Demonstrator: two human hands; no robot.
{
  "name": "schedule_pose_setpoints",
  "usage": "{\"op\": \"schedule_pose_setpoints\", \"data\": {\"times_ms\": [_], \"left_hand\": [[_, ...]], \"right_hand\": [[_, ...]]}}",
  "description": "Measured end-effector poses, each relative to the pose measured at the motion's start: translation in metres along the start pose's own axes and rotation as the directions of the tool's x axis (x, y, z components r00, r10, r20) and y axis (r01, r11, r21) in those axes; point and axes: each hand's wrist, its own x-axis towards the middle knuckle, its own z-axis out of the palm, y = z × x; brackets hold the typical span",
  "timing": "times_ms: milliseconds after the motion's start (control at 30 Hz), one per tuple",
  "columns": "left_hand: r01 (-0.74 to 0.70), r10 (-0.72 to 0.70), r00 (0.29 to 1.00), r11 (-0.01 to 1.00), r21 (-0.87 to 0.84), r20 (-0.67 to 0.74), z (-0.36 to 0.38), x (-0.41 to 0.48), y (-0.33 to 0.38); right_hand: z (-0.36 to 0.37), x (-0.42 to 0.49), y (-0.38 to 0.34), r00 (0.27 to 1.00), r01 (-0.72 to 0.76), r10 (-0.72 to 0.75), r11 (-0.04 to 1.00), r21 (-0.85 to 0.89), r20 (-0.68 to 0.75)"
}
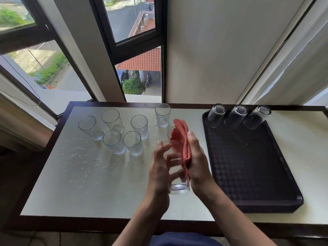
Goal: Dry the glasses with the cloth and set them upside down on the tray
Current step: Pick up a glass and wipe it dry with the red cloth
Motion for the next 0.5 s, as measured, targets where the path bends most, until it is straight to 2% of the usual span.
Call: {"op": "schedule_pose_setpoints", "data": {"times_ms": [133,233,267,333,400,433,500], "left_hand": [[-0.075,0.077,0.994,0.997,0.029,-0.073,-0.006,0.001,0.005],[-0.105,0.102,0.978,0.994,-0.007,-0.18,-0.008,0.003,0.005],[-0.098,0.097,0.98,0.995,-0.003,-0.172,-0.007,0.001,0.004],[-0.055,0.057,0.995,0.998,0.03,-0.086,-0.001,-0.004,0.0],[-0.022,0.023,1.0,0.999,0.041,-0.02,0.006,-0.008,0.0],[-0.016,0.016,1.0,0.999,0.03,0.002,0.007,-0.007,0.001],[-0.021,0.02,0.999,0.999,0.027,0.027,0.004,-0.001,0.002]], "right_hand": [[0.01,-0.024,0.012,0.966,0.255,-0.26,0.95,-0.179,0.001],[0.014,-0.033,0.023,0.932,0.333,-0.361,0.875,-0.352,-0.016],[0.012,-0.033,0.023,0.926,0.338,-0.377,0.859,-0.384,-0.029],[0.009,-0.025,0.02,0.929,0.312,-0.362,0.881,-0.354,-0.081],[0.004,-0.01,0.017,0.953,0.229,-0.27,0.939,-0.256,-0.137],[0.002,-0.005,0.018,0.964,0.198,-0.229,0.958,-0.207,-0.137],[0.003,-0.009,0.022,0.965,0.211,-0.235,0.959,-0.187,-0.118]]}}
